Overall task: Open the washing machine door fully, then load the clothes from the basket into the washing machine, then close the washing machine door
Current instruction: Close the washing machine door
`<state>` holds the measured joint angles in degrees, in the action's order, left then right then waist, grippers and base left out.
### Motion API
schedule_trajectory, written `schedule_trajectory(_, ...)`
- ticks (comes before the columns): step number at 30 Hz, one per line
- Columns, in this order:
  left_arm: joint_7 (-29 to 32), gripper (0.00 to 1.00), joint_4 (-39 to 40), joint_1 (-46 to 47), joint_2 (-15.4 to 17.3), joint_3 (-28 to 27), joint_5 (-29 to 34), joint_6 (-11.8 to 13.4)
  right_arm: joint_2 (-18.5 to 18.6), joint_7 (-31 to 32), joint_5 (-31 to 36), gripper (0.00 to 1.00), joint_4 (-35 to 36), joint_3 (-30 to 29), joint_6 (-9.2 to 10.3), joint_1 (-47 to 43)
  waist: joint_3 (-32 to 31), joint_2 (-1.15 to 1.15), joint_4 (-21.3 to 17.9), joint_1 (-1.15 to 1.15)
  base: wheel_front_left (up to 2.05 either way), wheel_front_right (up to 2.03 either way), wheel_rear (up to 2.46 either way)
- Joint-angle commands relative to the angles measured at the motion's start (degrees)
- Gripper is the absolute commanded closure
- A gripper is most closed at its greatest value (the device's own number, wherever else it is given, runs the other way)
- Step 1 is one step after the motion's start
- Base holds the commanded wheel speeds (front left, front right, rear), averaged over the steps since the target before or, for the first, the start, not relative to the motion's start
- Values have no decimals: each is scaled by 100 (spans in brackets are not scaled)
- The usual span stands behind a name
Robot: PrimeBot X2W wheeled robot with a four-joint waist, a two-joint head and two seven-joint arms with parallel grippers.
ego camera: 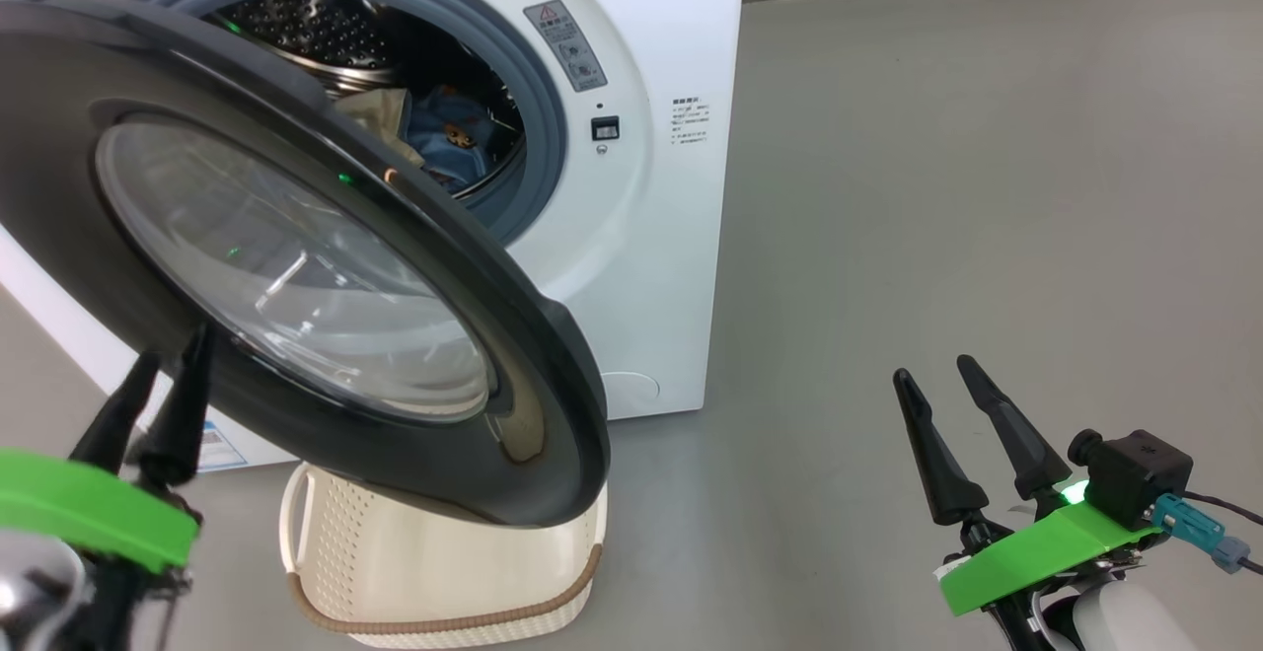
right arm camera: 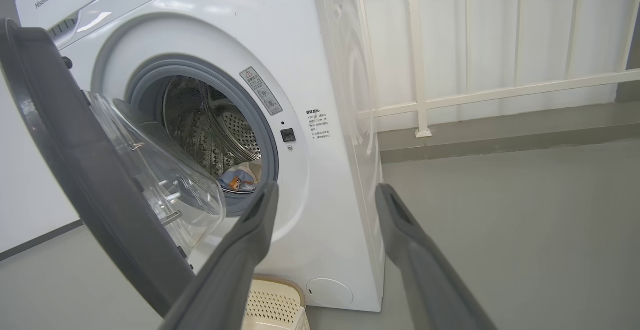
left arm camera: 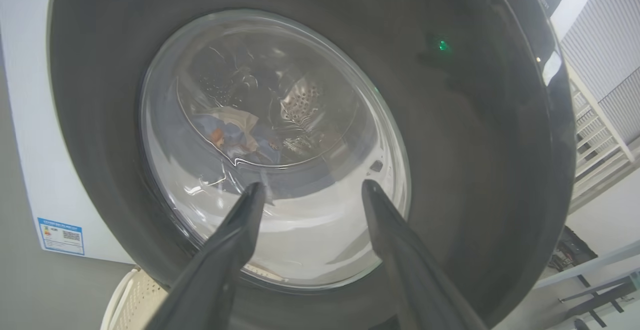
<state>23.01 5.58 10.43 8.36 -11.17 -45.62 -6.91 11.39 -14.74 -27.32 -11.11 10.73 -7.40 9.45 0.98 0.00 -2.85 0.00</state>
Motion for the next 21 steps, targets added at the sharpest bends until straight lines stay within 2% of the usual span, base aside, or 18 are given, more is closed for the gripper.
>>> schedule_trajectory(1, -275, 0, 152, -1, 178, -120, 226, -40, 23, -26, -8, 0, 147, 113, -9, 54, -7, 0, -17, 0, 0, 0, 0)
schedule_trajectory(5, -1090, 0, 28, -255, -55, 63, 346, -52, 50, -26, -14, 0, 144, 109, -9, 65, -13, 0, -36, 0, 0, 0, 0)
schedule_trajectory(8, -1654, 0, -98, -445, 41, 306, 851, -55, 75, -26, -19, 0, 151, 94, -9, 91, 9, 0, -48, 0, 0, 0, 0)
schedule_trajectory(14, -2838, 0, -469, -581, -129, 470, 1232, -57, 99, -26, -10, 0, 182, 77, -9, 134, 63, 0, -83, 0, 0, 0, 0)
schedule_trajectory(21, -3511, 0, -964, -744, -41, 797, 2052, 27, 120, -26, -4, 0, 198, 64, -9, 165, 132, 0, -126, 0, 0, 0, 0)
